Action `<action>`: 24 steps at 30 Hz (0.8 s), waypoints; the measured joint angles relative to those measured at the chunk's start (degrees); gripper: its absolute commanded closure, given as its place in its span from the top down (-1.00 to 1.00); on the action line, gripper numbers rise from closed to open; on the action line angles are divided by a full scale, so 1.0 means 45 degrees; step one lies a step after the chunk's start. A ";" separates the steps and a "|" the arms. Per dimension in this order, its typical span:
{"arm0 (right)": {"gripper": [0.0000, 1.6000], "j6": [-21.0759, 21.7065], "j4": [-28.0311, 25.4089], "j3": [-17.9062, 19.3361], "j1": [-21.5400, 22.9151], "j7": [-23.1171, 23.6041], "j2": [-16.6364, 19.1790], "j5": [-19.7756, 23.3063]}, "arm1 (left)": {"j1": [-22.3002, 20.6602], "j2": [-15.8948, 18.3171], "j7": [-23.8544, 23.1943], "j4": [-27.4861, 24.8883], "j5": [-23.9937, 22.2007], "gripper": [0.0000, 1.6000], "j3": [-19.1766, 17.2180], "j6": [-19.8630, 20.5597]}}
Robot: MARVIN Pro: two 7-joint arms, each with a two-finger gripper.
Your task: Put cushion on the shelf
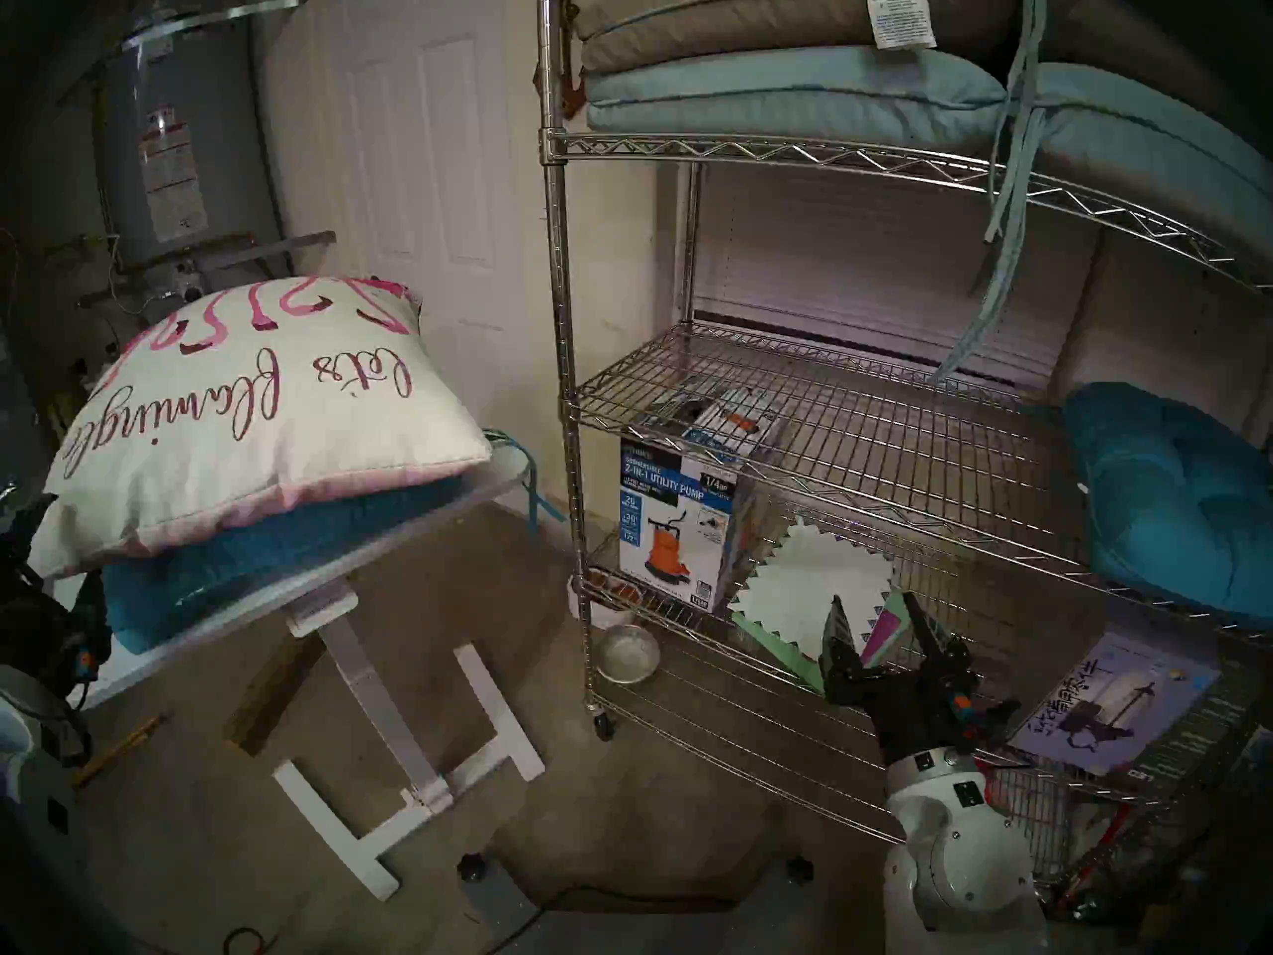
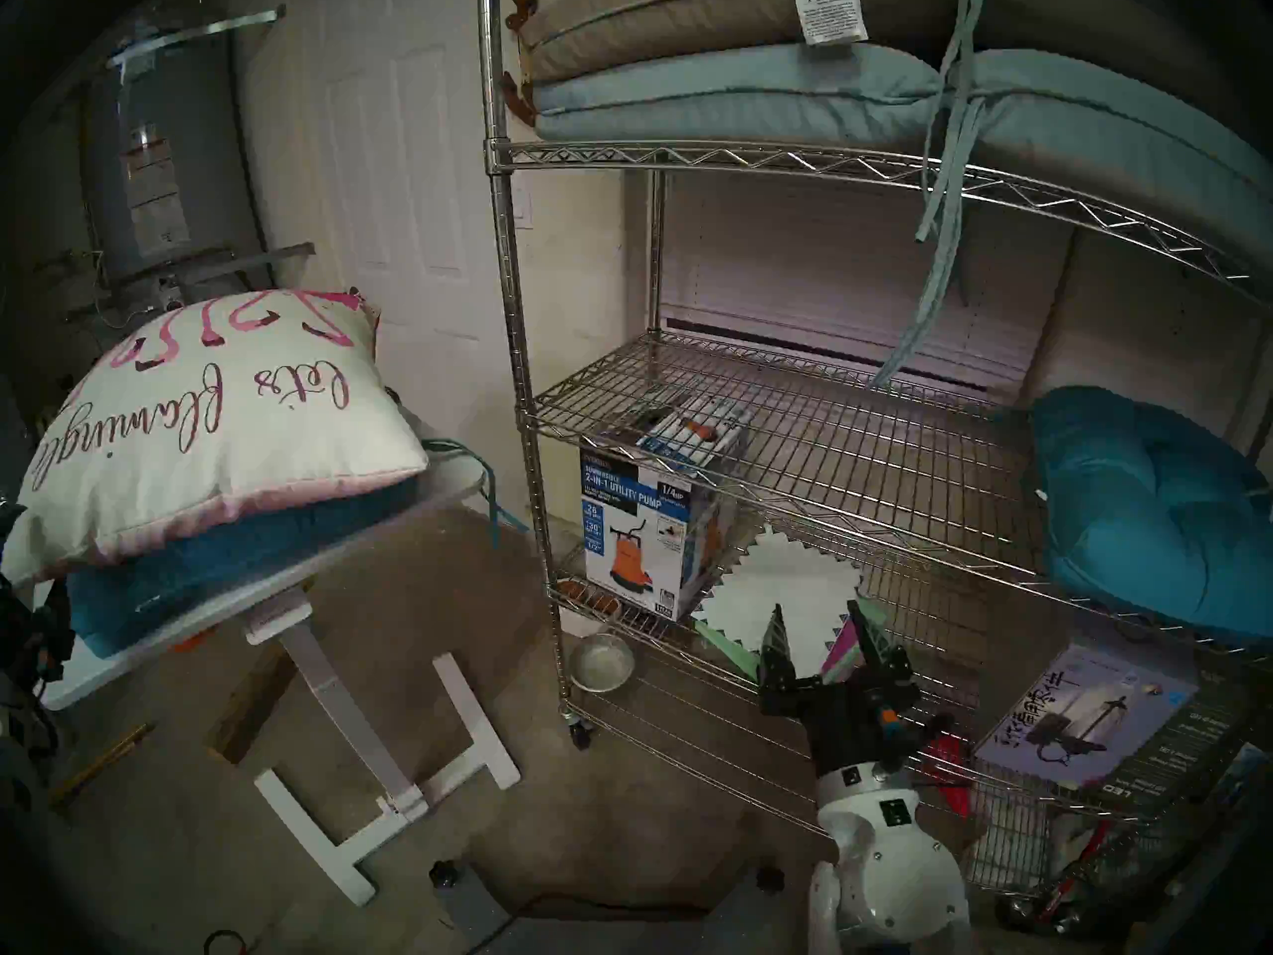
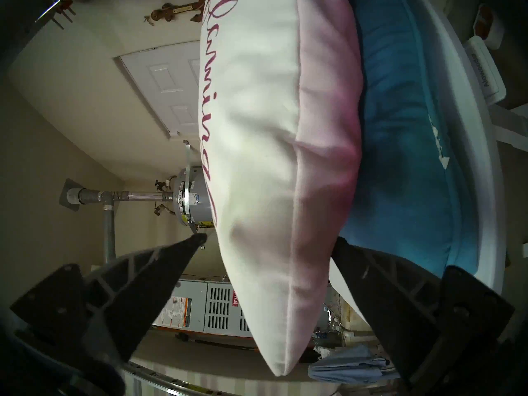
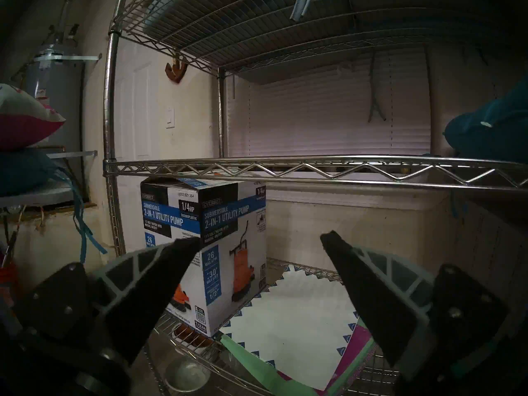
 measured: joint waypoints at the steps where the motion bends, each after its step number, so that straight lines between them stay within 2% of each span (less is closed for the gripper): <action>1: 1.00 0.0000 0.0000 0.0000 0.0000 0.0000 0.0000 0.0000 | -0.0016 -0.0012 -0.0010 0.0000 0.0009 1.00 -0.0001 -0.0013; 18: 1.00 0.0000 -0.0001 0.0000 0.0000 0.0000 -0.0001 0.0000 | -0.0207 -0.0142 -0.0200 0.0000 0.0197 1.00 -0.0012 -0.0162; 24: 1.00 0.0000 -0.0002 0.0000 0.0000 0.0000 -0.0003 0.0000 | -0.0275 0.0063 -0.0430 0.0077 0.0521 1.00 -0.0165 -0.0159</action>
